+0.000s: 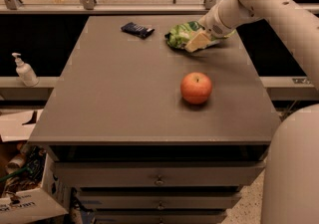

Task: Pick green rice chip bag

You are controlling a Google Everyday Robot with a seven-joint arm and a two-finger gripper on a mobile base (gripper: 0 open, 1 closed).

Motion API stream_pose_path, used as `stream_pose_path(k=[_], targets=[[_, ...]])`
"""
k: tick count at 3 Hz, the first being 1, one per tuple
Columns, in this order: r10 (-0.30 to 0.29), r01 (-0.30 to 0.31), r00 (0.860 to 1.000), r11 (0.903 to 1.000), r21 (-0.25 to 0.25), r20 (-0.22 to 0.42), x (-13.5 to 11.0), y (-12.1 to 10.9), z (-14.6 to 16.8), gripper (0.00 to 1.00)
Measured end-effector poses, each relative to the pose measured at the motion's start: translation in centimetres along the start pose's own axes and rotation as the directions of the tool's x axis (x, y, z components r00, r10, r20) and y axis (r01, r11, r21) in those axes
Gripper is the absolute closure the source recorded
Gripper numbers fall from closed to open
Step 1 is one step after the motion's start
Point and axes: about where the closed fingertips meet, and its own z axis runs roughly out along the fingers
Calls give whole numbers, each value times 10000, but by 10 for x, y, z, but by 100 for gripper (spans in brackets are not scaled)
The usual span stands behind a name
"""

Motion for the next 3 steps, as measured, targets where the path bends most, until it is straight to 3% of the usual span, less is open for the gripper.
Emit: stream_pose_path(k=[2,3], targets=[[525,-525,9986,9986,-37,-10,10,6,1,88],[472,-475,9985,9988,128,264,4,3,-9,100]])
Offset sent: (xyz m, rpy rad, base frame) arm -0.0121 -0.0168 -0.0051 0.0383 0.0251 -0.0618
